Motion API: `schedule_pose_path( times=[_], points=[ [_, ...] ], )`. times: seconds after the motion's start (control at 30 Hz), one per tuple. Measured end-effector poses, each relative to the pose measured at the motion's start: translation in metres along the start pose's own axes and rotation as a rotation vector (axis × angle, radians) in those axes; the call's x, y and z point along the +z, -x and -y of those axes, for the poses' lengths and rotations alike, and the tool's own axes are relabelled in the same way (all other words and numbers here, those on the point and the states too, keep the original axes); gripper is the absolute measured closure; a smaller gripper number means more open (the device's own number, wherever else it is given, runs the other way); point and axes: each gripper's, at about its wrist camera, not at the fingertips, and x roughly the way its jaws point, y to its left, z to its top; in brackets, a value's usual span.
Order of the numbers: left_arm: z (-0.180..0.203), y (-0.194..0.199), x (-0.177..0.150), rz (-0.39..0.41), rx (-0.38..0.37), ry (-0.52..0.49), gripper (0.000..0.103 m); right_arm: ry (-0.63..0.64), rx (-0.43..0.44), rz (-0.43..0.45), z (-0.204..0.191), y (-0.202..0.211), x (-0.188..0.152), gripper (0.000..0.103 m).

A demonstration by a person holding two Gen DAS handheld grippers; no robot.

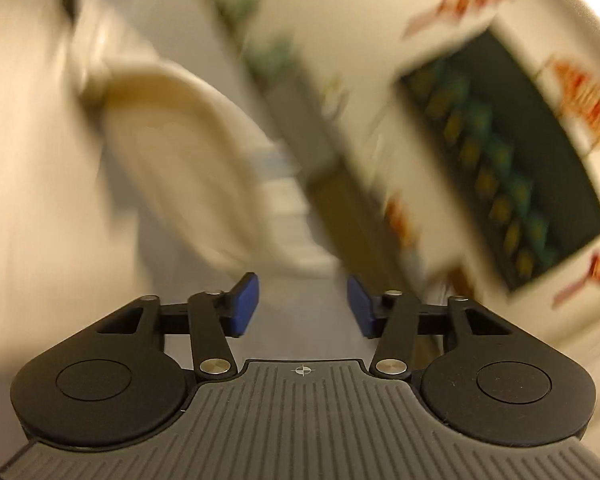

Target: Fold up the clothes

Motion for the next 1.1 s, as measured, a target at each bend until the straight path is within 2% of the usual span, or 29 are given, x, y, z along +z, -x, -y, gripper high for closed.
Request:
schedule_pose_path(
  times=[0.03, 0.1, 0.17, 0.23, 0.3, 0.37, 0.4, 0.47, 0.5, 0.57, 0.63, 0.7, 0.73, 0.77, 0.83, 0.93, 1.0, 1.1],
  points=[
    [0.0, 0.001, -0.001, 0.0, 0.001, -0.002, 0.069, -0.071, 0.035, -0.05, 0.001, 0.0, -0.006, 0.058],
    [0.001, 0.002, -0.002, 0.0, 0.004, -0.005, 0.069, -0.325, 0.124, -0.1, 0.014, 0.005, -0.009, 0.056],
    [0.002, 0.003, -0.002, -0.001, 0.008, -0.007, 0.069, -0.61, 0.242, -0.092, 0.033, 0.004, -0.008, 0.041],
    [0.001, 0.005, -0.003, -0.001, 0.008, -0.002, 0.069, -0.879, 0.359, -0.112, 0.049, -0.007, -0.008, 0.041],
    [0.0, 0.006, -0.004, 0.003, 0.004, -0.005, 0.069, -1.068, 0.409, -0.181, 0.059, -0.028, -0.007, 0.039],
    [-0.001, 0.006, -0.005, 0.007, -0.005, -0.006, 0.069, -1.13, 0.382, -0.272, 0.055, -0.049, -0.009, 0.04],
    [-0.002, 0.006, -0.005, 0.01, -0.009, -0.006, 0.069, -1.1, 0.367, -0.307, 0.049, -0.06, -0.007, 0.043],
    [-0.004, 0.006, -0.005, 0.014, -0.018, -0.004, 0.069, -1.028, 0.378, -0.343, 0.035, -0.074, -0.004, 0.076],
    [-0.006, 0.006, -0.004, 0.019, -0.021, 0.006, 0.069, -0.987, 0.362, -0.323, 0.033, -0.078, 0.001, 0.093],
    [-0.012, 0.006, -0.001, 0.033, -0.016, 0.041, 0.069, -0.922, 0.344, -0.27, 0.037, -0.085, 0.016, 0.097],
    [-0.019, 0.004, 0.003, 0.047, -0.009, 0.085, 0.069, -0.819, 0.24, -0.191, 0.043, -0.087, 0.032, 0.097],
    [-0.022, 0.004, 0.006, 0.053, 0.001, 0.105, 0.069, -0.783, 0.14, -0.141, 0.048, -0.093, 0.041, 0.097],
    [-0.023, 0.004, 0.008, 0.055, 0.008, 0.111, 0.069, -0.795, 0.112, -0.123, 0.049, -0.096, 0.04, 0.091],
    [-0.024, 0.004, 0.009, 0.058, 0.015, 0.116, 0.069, -0.819, 0.133, -0.132, 0.05, -0.096, 0.038, 0.071],
    [-0.021, 0.008, 0.009, 0.061, 0.023, 0.11, 0.069, -0.89, 0.178, -0.158, 0.052, -0.087, 0.029, 0.049],
    [-0.009, 0.025, 0.001, 0.081, 0.006, 0.059, 0.064, -1.096, 0.257, -0.208, 0.053, -0.048, 0.005, 0.048],
    [-0.003, 0.028, -0.007, 0.075, -0.005, 0.048, 0.062, -1.223, 0.344, -0.233, 0.039, -0.02, -0.017, 0.048],
    [0.004, 0.028, -0.018, 0.057, -0.01, 0.044, 0.062, -1.248, 0.412, -0.286, 0.003, 0.012, -0.032, 0.048]
  ],
)
